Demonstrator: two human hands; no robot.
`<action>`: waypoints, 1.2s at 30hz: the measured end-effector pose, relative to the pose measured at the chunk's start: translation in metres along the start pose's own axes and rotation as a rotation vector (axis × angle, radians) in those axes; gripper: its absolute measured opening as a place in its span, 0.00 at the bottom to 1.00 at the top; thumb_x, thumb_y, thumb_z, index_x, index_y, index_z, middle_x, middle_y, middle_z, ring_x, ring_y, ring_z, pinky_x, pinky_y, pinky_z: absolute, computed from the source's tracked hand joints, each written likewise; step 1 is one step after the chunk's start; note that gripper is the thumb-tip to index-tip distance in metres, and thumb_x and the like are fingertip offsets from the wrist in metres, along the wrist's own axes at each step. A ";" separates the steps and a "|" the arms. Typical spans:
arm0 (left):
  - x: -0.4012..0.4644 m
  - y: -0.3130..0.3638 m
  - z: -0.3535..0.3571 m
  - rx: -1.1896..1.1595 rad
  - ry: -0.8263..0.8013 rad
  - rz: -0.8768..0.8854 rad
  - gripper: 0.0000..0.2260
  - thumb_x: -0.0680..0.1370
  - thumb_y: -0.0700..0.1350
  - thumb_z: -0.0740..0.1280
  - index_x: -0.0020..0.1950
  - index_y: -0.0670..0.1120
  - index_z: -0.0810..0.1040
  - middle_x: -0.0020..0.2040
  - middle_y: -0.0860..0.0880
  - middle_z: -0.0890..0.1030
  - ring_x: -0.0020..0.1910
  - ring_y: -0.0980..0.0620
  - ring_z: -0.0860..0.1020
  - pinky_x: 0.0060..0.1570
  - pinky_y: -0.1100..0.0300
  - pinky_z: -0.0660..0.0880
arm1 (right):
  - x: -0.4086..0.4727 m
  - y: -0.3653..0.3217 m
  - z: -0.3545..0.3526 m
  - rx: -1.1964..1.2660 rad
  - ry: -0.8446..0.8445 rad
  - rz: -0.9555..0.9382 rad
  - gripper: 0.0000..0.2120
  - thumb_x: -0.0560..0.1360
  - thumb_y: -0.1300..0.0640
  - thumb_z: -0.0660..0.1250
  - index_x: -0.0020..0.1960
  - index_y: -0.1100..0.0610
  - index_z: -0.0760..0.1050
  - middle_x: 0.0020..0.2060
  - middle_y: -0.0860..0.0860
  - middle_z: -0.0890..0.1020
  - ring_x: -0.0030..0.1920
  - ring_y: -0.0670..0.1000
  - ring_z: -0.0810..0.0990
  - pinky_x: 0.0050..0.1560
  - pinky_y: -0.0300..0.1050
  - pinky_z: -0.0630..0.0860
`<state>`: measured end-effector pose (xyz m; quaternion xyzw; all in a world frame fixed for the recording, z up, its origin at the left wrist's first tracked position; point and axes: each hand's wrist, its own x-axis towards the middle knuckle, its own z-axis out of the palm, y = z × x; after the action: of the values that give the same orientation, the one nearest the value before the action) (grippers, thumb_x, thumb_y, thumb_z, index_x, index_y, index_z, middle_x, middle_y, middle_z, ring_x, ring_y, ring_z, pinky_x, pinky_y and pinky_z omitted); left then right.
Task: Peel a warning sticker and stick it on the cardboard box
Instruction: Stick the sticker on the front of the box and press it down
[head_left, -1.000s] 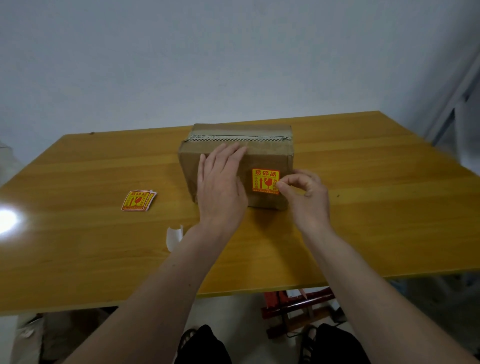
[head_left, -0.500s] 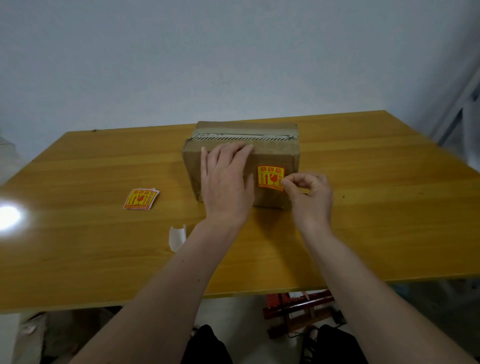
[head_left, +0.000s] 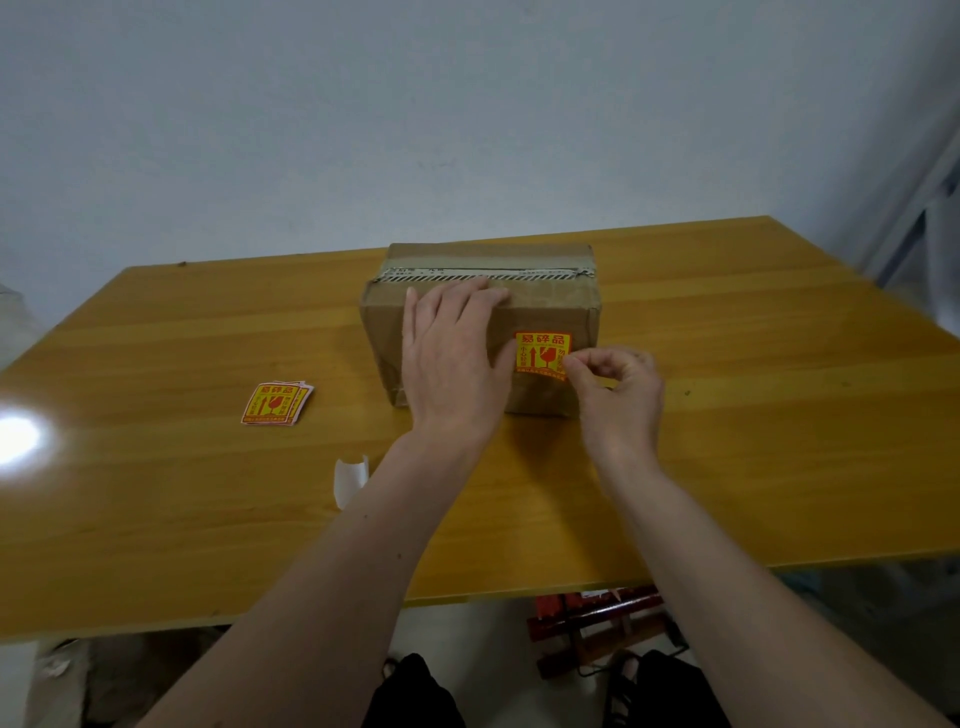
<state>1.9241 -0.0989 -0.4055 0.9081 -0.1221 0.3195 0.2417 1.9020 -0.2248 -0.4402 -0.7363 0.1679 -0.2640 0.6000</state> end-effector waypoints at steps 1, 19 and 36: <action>0.001 0.000 0.000 0.007 0.000 0.000 0.20 0.71 0.49 0.72 0.63 0.51 0.75 0.64 0.52 0.77 0.68 0.50 0.69 0.75 0.51 0.50 | 0.001 0.001 0.001 0.000 0.007 -0.002 0.01 0.71 0.59 0.71 0.41 0.55 0.79 0.51 0.52 0.73 0.49 0.46 0.74 0.45 0.32 0.71; 0.008 -0.001 0.007 0.083 0.003 0.055 0.21 0.70 0.53 0.72 0.62 0.52 0.75 0.63 0.54 0.78 0.67 0.50 0.70 0.74 0.50 0.51 | -0.001 0.004 -0.001 -0.034 0.015 -0.063 0.03 0.72 0.59 0.70 0.44 0.52 0.80 0.49 0.50 0.73 0.52 0.47 0.74 0.51 0.43 0.75; 0.009 -0.002 0.008 0.095 -0.034 0.040 0.28 0.64 0.51 0.77 0.63 0.53 0.74 0.63 0.54 0.78 0.67 0.50 0.70 0.74 0.48 0.51 | 0.021 -0.013 0.010 -0.183 0.011 -0.079 0.32 0.62 0.49 0.78 0.60 0.55 0.69 0.55 0.52 0.77 0.55 0.51 0.76 0.51 0.47 0.75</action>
<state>1.9358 -0.1016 -0.4057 0.9212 -0.1288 0.3142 0.1899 1.9237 -0.2256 -0.4247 -0.7926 0.1654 -0.2749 0.5186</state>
